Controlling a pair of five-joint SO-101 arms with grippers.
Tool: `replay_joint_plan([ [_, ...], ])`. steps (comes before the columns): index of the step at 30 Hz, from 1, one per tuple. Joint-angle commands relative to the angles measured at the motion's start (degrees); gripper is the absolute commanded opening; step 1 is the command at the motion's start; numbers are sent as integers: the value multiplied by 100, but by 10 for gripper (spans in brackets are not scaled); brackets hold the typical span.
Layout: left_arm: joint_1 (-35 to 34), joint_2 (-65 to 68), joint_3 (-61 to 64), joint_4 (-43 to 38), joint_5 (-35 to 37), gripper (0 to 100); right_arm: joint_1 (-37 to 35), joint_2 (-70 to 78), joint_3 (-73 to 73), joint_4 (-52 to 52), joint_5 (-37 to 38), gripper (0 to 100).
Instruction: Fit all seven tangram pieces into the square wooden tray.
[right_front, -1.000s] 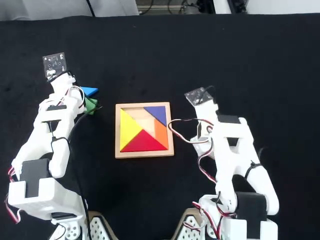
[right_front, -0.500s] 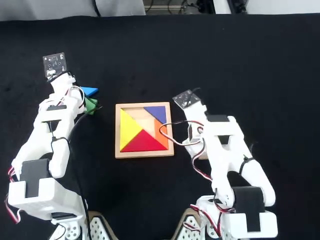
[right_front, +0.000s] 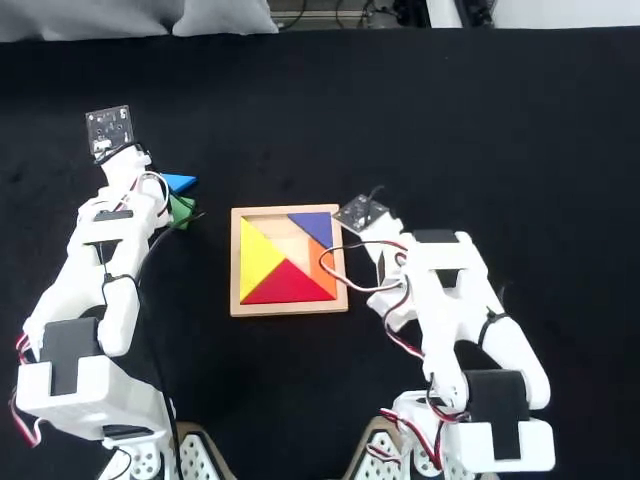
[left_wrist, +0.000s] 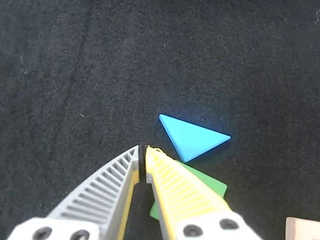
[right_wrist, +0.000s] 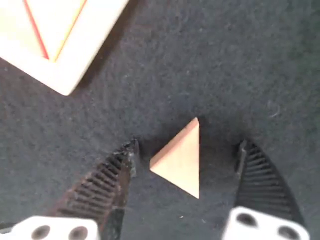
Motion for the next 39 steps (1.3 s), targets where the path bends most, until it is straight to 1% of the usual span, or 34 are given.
replay_joint_plan([
  [1, 40, -26, -338, -9, 53, 40, 123, 31, -215, 62, 273, 305],
  [7, 40, -26, -338, -9, 53, 40, 123, 22, -233, 158, 378, 304],
  [10, 40, -26, -338, -9, 53, 40, 141, 22, -286, 316, 659, 304],
  [16, 48, -26, -338, -9, 53, 40, 589, 57, -532, 352, 782, 303],
  [18, 48, -26, -338, -9, 53, 40, 633, 66, -514, 352, 958, 303],
  [28, 48, -26, -338, -9, 53, 40, 633, 66, -462, 316, 1029, 302],
  [32, 48, -26, -338, -9, 53, 40, 624, 66, -462, 299, 1055, 233],
  [39, 48, -26, -338, -9, 53, 40, 387, 66, -453, 299, 1064, 235],
])
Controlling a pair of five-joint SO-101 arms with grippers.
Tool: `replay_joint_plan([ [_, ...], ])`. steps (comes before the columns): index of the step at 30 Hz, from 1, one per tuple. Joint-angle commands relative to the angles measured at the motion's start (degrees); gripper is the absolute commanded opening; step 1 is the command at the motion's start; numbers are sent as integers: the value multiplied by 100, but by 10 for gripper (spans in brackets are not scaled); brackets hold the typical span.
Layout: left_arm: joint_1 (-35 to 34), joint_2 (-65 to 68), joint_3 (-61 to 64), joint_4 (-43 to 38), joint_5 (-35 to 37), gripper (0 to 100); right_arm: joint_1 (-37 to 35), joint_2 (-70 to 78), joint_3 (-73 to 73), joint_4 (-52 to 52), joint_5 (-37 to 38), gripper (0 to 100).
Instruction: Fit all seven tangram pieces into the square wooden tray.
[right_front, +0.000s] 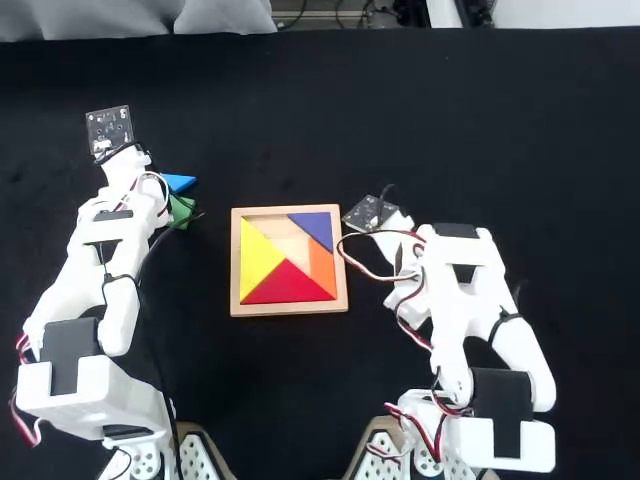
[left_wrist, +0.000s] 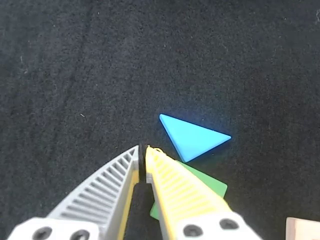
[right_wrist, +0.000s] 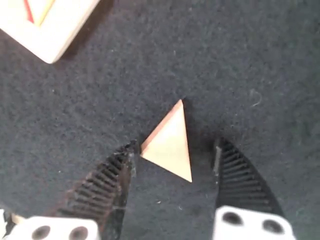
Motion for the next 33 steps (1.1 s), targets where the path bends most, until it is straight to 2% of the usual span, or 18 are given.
replay_joint_plan([
  [1, 48, -26, -338, -9, 53, 40, -149, 31, -189, -9, 62, 227],
  [9, 48, -26, -338, -9, 53, 40, -132, 31, -224, -18, 26, 57],
  [18, 40, -26, -338, -9, 53, 40, -149, -110, -382, 220, -105, 43],
  [25, -4, -35, -330, -9, 53, 37, -932, -1033, -2527, 2066, -1908, 45],
  [29, -259, -44, -338, 0, 97, 36, -1574, -927, -3160, 2092, -3305, 46],
  [33, -321, -53, -338, 26, 105, 36, -2180, -198, -3468, 1829, -4053, 47],
])
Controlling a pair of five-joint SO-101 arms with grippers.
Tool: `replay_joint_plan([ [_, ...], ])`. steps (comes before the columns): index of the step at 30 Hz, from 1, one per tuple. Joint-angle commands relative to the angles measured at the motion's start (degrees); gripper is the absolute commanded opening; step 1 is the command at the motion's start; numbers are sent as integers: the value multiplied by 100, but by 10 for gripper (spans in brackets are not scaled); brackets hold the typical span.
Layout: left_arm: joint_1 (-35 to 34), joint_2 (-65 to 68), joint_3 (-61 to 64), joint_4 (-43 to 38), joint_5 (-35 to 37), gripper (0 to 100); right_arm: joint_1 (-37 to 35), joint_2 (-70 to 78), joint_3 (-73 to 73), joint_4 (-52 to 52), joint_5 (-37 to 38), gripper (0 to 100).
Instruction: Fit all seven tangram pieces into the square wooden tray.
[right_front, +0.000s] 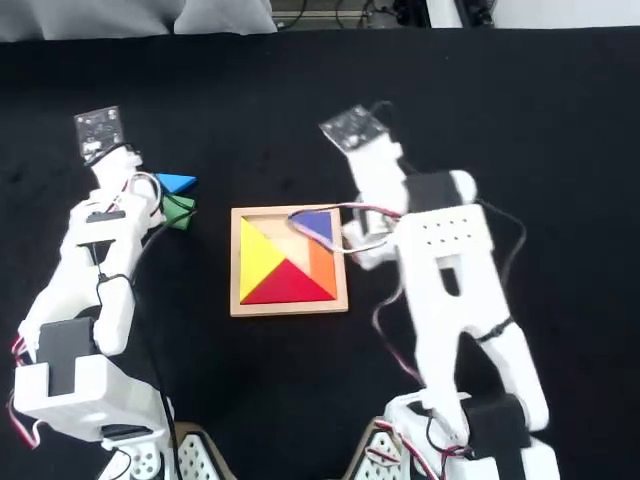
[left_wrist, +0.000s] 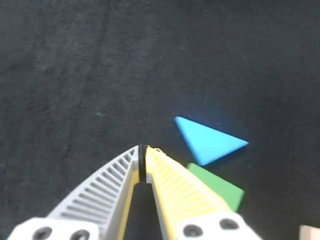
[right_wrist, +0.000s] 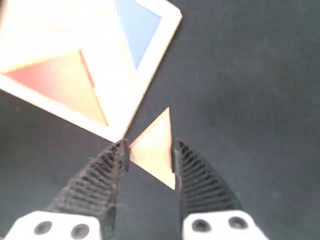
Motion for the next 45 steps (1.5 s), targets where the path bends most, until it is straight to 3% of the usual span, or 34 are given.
replay_joint_plan([
  [1, -101, -53, -338, 26, 62, 36, -510, 611, -611, -158, -651, 56],
  [5, -207, -79, -338, 26, 70, 36, -765, 1684, -1253, -185, -1521, 122],
  [8, -497, -88, -374, 9, 114, 36, -879, 2440, -1745, -193, -1996, 111],
  [14, -1103, -26, -576, 35, 1292, 36, -1204, 3433, -2519, -193, -2233, 30],
  [24, -1112, -26, -576, 35, 1275, 36, -1266, 4171, -3037, -193, -2743, 46],
  [40, -1086, -26, -576, 35, 1275, 36, -1284, 4215, -3020, -132, -4870, 46],
  [45, -1042, -26, -576, 26, 1275, 36, -1292, 4233, -3037, 53, -4976, 47],
])
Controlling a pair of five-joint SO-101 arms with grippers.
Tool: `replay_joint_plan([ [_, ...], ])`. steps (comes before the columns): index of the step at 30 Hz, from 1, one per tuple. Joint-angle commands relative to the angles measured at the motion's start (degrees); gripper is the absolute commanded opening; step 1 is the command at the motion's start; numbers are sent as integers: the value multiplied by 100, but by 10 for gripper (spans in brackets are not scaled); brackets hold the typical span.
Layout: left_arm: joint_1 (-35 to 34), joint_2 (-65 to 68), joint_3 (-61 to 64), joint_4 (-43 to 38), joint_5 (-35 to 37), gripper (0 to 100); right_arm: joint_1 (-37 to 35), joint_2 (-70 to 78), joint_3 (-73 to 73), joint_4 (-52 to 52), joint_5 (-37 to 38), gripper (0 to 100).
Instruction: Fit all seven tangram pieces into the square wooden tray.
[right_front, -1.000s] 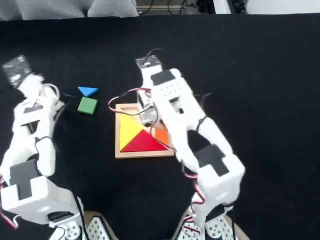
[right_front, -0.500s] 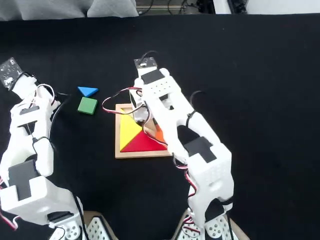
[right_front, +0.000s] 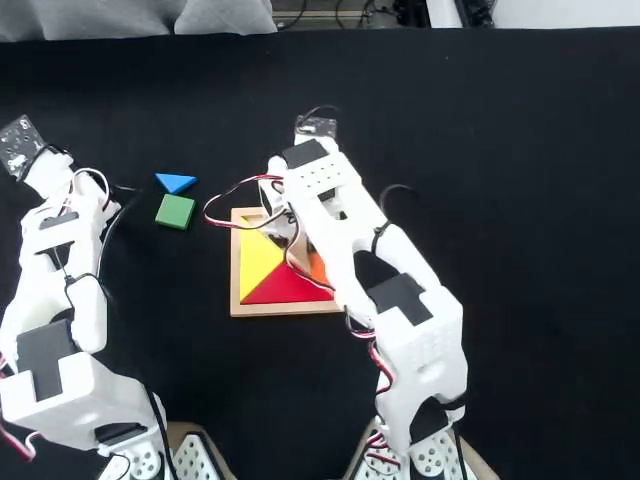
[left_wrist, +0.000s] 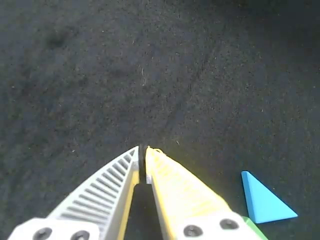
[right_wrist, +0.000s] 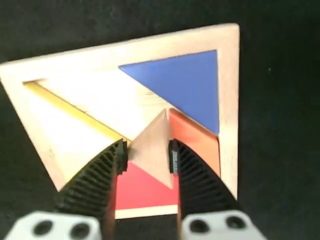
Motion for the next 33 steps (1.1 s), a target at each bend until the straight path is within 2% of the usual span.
replay_joint_plan([
  [1, 40, -35, -312, 26, 70, 36, -79, -66, -303, 105, -97, 47],
  [7, 48, -35, -321, 18, 70, 36, -88, -40, -277, 149, 237, 49],
  [12, 48, -35, -321, 9, 70, 37, -88, -48, -312, 281, 264, 119],
  [23, 110, -35, -312, 0, 70, 39, -141, -40, -453, 273, 316, 123],
  [28, 110, -35, -321, 0, 70, 39, -501, -31, -497, 273, 897, 123],
  [33, 110, -35, -321, 0, 70, 39, -519, -31, -505, 264, 949, 123],
])
